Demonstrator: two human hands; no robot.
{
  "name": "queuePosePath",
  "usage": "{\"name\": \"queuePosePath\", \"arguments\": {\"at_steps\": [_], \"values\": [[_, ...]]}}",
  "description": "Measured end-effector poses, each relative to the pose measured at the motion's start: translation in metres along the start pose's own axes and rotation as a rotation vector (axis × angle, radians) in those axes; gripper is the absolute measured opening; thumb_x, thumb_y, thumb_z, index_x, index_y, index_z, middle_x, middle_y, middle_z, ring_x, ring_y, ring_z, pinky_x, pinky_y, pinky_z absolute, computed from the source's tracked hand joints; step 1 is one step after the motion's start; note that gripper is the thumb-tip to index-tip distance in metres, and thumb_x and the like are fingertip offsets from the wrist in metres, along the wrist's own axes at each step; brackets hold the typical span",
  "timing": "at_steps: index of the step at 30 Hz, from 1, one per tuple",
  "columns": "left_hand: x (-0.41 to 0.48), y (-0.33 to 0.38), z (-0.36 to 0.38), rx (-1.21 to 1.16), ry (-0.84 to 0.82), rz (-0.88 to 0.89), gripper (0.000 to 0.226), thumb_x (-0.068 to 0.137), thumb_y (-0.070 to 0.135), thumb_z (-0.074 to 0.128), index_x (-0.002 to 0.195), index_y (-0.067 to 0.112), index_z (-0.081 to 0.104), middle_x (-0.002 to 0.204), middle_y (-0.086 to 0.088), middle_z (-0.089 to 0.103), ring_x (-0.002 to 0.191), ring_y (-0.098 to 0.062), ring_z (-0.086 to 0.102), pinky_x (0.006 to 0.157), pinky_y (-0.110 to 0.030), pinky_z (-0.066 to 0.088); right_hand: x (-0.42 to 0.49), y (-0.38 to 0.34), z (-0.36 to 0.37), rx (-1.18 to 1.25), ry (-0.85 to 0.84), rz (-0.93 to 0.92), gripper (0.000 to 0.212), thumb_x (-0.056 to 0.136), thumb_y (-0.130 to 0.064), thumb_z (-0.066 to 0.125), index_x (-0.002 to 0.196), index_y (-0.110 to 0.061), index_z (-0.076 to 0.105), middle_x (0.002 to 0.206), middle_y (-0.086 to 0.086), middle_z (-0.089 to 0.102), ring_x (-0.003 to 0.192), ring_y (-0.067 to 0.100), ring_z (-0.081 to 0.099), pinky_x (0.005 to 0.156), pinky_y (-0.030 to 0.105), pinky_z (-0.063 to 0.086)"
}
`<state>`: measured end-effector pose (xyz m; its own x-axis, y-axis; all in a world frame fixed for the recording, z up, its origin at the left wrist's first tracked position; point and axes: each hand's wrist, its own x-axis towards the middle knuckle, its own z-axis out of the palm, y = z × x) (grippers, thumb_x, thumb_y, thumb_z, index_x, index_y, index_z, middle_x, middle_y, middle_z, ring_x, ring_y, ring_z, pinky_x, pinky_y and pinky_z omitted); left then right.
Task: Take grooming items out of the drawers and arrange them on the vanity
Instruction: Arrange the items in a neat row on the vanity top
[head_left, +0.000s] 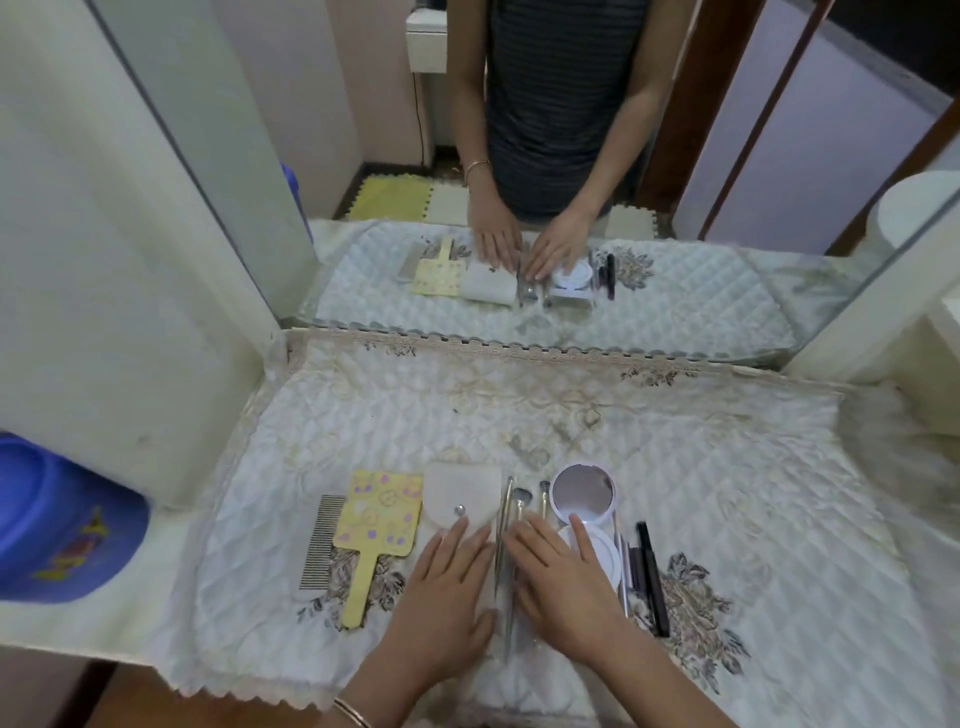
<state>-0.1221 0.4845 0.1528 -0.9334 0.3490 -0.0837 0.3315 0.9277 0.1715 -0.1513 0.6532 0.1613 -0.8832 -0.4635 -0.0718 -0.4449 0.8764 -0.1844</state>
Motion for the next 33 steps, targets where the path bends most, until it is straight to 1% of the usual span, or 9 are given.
{"name": "queuePosePath", "arguments": {"at_steps": [4, 6, 9, 14, 17, 20, 26, 29, 33], "values": [[-0.001, -0.006, 0.002, 0.001, 0.002, -0.024, 0.067, 0.069, 0.057, 0.046, 0.125, 0.021, 0.05, 0.136, 0.007, 0.053, 0.144, -0.013, -0.007, 0.11, -0.03, 0.004, 0.009, -0.004, 0.004, 0.063, 0.024, 0.024, 0.036, 0.074, -0.039, 0.041, 0.1, -0.033, 0.065, 0.107, -0.012, 0.07, 0.108, 0.009, 0.064, 0.113, 0.035, -0.003], [0.0, -0.007, 0.002, 0.006, -0.006, -0.028, 0.066, 0.069, 0.057, 0.046, 0.124, 0.022, 0.049, 0.135, 0.007, 0.054, 0.144, -0.012, -0.013, 0.11, -0.03, 0.004, 0.01, -0.003, 0.005, 0.074, 0.066, 0.014, 0.031, 0.074, -0.039, 0.042, 0.097, -0.034, 0.061, 0.103, -0.013, 0.069, 0.107, 0.01, 0.064, 0.113, 0.032, -0.004], [0.001, -0.006, 0.003, -0.014, -0.022, -0.01, 0.066, 0.067, 0.058, 0.047, 0.122, 0.023, 0.054, 0.135, 0.007, 0.054, 0.144, -0.013, -0.01, 0.111, -0.031, 0.005, 0.007, 0.0, 0.006, 0.091, 0.081, -0.011, 0.026, 0.074, -0.04, 0.045, 0.095, -0.033, 0.058, 0.103, -0.014, 0.068, 0.108, 0.009, 0.063, 0.111, 0.031, 0.003], [0.001, -0.003, 0.001, -0.008, -0.06, 0.065, 0.078, 0.06, 0.066, 0.049, 0.126, 0.023, 0.05, 0.137, 0.006, 0.052, 0.138, -0.018, 0.021, 0.11, -0.034, 0.007, 0.006, 0.005, 0.008, 0.108, 0.079, -0.035, 0.024, 0.073, -0.041, 0.046, 0.092, -0.033, 0.058, 0.103, -0.015, 0.067, 0.109, 0.008, 0.063, 0.108, 0.028, 0.014], [0.003, -0.001, 0.004, -0.007, -0.089, 0.056, 0.083, 0.059, 0.068, 0.047, 0.128, 0.02, 0.05, 0.138, 0.006, 0.052, 0.141, -0.016, 0.01, 0.11, -0.035, 0.006, 0.004, 0.01, 0.006, 0.098, 0.033, -0.053, 0.031, 0.071, -0.046, 0.046, 0.098, -0.035, 0.056, 0.106, -0.018, 0.066, 0.111, 0.005, 0.06, 0.107, 0.029, 0.018], [0.003, 0.002, 0.009, -0.045, -0.118, 0.044, 0.081, 0.06, 0.066, 0.047, 0.127, 0.02, 0.051, 0.138, 0.005, 0.051, 0.144, -0.015, -0.002, 0.111, -0.035, 0.006, 0.001, 0.013, 0.004, 0.119, 0.042, -0.034, 0.04, 0.07, -0.049, 0.047, 0.105, -0.031, 0.056, 0.11, -0.015, 0.067, 0.116, 0.003, 0.05, 0.11, 0.027, 0.008], [0.011, 0.013, 0.002, -0.036, -0.125, 0.07, 0.075, 0.063, 0.064, 0.043, 0.123, 0.021, 0.059, 0.132, 0.004, 0.057, 0.134, -0.019, 0.031, 0.111, -0.034, 0.004, -0.01, 0.02, 0.003, -0.031, 0.028, -0.002, 0.052, 0.069, -0.054, 0.044, 0.105, -0.026, 0.069, 0.114, -0.015, 0.068, 0.122, 0.007, 0.036, 0.11, 0.035, 0.006], [0.014, 0.013, 0.002, -0.021, -0.088, 0.061, 0.076, 0.07, 0.064, 0.041, 0.132, 0.02, 0.049, 0.144, 0.004, 0.043, 0.138, -0.021, 0.031, 0.111, -0.032, -0.007, -0.011, 0.019, 0.005, -0.059, 0.021, 0.005, 0.052, 0.069, -0.052, 0.042, 0.105, -0.028, 0.069, 0.113, -0.017, 0.068, 0.122, 0.008, 0.036, 0.109, 0.039, 0.004], [0.014, 0.009, 0.0, -0.029, -0.183, 0.082, 0.075, 0.058, 0.067, 0.043, 0.113, 0.022, 0.065, 0.124, 0.008, 0.063, 0.121, -0.012, 0.055, 0.109, -0.035, 0.006, -0.004, 0.016, 0.004, -0.072, 0.031, 0.033, 0.05, 0.069, -0.046, 0.039, 0.104, -0.027, 0.069, 0.113, -0.015, 0.068, 0.119, 0.011, 0.038, 0.109, 0.039, 0.002]]}}
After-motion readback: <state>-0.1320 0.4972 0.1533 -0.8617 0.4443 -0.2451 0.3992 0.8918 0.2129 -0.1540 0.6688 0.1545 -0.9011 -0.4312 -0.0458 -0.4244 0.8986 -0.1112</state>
